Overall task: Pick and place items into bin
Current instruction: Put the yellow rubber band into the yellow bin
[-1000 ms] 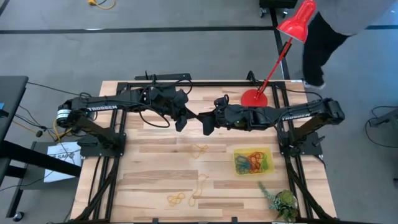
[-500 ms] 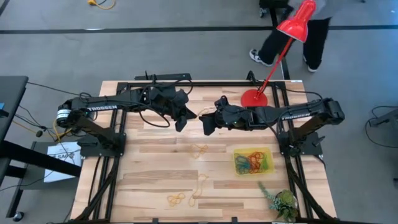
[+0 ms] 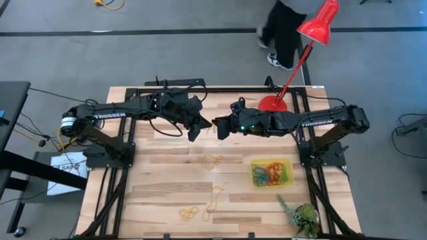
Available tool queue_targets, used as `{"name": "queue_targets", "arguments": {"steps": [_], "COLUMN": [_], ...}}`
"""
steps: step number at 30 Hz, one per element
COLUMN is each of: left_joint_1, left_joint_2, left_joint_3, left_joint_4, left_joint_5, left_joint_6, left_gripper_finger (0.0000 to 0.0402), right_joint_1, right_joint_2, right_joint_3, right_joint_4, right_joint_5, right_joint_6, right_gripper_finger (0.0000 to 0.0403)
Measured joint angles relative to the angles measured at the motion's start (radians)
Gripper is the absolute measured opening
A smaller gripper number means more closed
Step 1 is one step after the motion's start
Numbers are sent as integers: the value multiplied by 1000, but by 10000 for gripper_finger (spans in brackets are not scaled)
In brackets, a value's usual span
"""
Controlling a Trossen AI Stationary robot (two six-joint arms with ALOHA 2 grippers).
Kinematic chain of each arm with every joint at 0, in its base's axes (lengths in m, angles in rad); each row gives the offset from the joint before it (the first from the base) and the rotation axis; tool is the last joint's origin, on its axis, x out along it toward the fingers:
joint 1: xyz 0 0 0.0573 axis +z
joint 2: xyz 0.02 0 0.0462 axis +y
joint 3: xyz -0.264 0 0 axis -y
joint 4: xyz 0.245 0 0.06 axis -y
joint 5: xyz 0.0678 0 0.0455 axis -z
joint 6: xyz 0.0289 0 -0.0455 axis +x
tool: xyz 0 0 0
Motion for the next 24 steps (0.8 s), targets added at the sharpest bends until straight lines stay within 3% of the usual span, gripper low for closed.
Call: {"name": "queue_targets", "arguments": {"steps": [11,24], "left_joint_1": [3,3], "left_joint_2": [0,0], "left_joint_3": [0,0], "left_joint_4": [-41,-15], "left_joint_5": [-68,-70], "left_joint_6": [1,8], "left_gripper_finger": [0,0], "right_joint_1": [1,0], "right_joint_2": [0,0], "right_joint_3": [0,0], "right_joint_4": [-2,-2], "right_joint_5": [-24,-24], "right_joint_6": [0,0], "right_gripper_finger": [102,102]}}
